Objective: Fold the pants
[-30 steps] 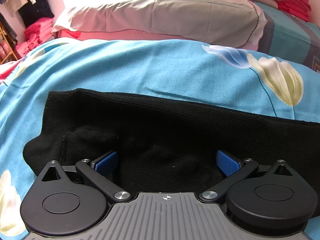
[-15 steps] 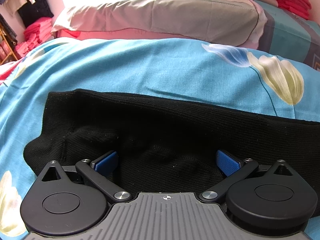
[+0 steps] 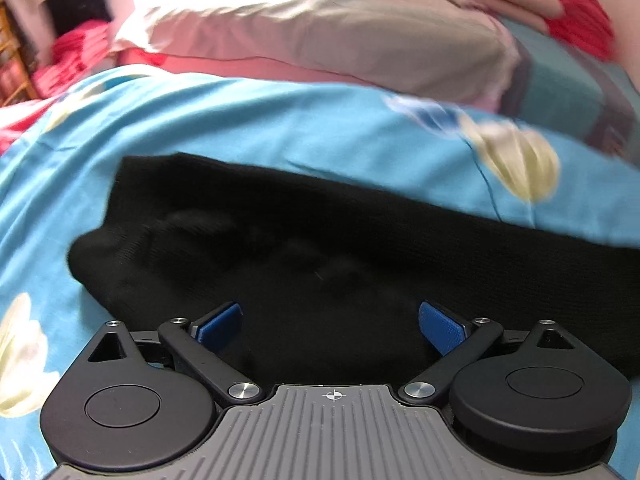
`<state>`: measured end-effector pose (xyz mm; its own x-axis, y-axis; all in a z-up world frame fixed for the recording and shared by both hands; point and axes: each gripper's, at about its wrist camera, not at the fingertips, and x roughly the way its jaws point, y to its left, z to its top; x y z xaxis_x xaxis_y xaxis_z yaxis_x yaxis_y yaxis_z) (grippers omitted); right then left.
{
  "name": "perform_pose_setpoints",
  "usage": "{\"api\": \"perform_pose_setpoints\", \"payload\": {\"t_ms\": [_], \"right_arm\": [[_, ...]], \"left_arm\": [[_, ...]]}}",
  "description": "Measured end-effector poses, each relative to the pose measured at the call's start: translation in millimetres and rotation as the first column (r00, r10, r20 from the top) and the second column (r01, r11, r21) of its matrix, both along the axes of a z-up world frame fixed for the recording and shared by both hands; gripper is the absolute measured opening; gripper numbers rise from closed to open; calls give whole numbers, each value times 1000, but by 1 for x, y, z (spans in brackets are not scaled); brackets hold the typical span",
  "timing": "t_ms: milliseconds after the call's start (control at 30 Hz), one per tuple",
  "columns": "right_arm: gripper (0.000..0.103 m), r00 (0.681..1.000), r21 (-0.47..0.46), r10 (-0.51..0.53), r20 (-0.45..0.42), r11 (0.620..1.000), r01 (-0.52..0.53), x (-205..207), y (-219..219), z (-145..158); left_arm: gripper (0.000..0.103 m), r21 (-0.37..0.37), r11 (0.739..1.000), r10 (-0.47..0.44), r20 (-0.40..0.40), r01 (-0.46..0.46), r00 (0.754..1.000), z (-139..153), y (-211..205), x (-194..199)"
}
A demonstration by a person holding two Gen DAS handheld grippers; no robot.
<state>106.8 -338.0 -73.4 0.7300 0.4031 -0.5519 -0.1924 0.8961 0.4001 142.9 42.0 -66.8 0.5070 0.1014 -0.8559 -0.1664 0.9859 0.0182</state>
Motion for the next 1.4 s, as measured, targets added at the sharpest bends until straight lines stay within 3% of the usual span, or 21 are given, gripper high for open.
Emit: {"api": "perform_pose_setpoints", "payload": {"t_ms": [100, 167, 233, 300, 333, 367, 400, 467, 567, 667, 733, 933, 1067, 1133, 1167, 1300, 1400], "right_arm": [[45, 999, 28, 36, -12, 999, -36, 7, 11, 0], [43, 996, 59, 71, -57, 996, -68, 20, 11, -9], [42, 997, 32, 39, -66, 999, -37, 31, 0, -15], [21, 995, -1, -76, -60, 997, 76, 35, -21, -14], [22, 989, -7, -137, -54, 991, 137, 37, -36, -12], [31, 970, -42, -239, -41, 971, 237, 35, -50, -7], [47, 942, -78, -335, -18, 940, 333, 30, -63, -1], [49, 903, -40, -429, 1, 902, 429, 16, -90, 9], [50, 875, 77, -479, -73, 872, 484, -11, -115, 15], [53, 874, 118, -443, -201, 874, 471, -21, -123, 2], [58, 877, 145, -399, -268, 883, 446, -12, -127, -10], [62, 889, 202, -416, -192, 870, 450, 19, -133, -18], [56, 897, 194, -434, -78, 876, 441, 28, -139, -26], [64, 875, 244, -477, -87, 841, 483, 21, -137, -29], [71, 875, 249, -477, -79, 841, 481, 19, -130, -30], [75, 928, 100, -373, 17, 924, 369, 17, -99, -24], [67, 911, 123, -412, 13, 905, 408, 27, -106, -26]], "left_arm": [[103, 34, 998, -42, -54, 44, 998, -21, -10, -8], [103, 25, 999, -43, -40, 44, 998, -17, -6, -14], [103, 4, 999, -33, -38, 33, 999, -8, 0, -16], [103, -5, 1000, -26, -8, 26, 1000, 2, 5, -16], [103, -7, 1000, -27, 9, 27, 1000, 7, 6, -14], [103, -6, 1000, -28, 24, 28, 999, 11, 7, -11], [103, -4, 1000, -30, 36, 30, 999, 14, 7, -7], [103, 10, 1000, -25, 41, 24, 999, 13, 6, 4], [103, 11, 1000, -12, 17, 12, 1000, 2, 3, 23], [103, 12, 1000, 3, -50, -2, 999, -17, 0, 37], [103, 23, 1000, 14, -37, -13, 999, -20, 0, 37], [103, 22, 1000, 11, -38, -10, 999, -22, 2, 36], [103, 27, 1000, 13, -41, -12, 999, -22, 1, 39], [103, 26, 1000, 13, -39, -12, 999, -23, 1, 40], [103, 24, 1000, 13, -38, -12, 999, -23, 1, 40], [103, 19, 1000, 11, -38, -10, 999, -23, 3, 39], [103, 21, 1000, 6, -36, -6, 999, -22, 4, 38]]}}
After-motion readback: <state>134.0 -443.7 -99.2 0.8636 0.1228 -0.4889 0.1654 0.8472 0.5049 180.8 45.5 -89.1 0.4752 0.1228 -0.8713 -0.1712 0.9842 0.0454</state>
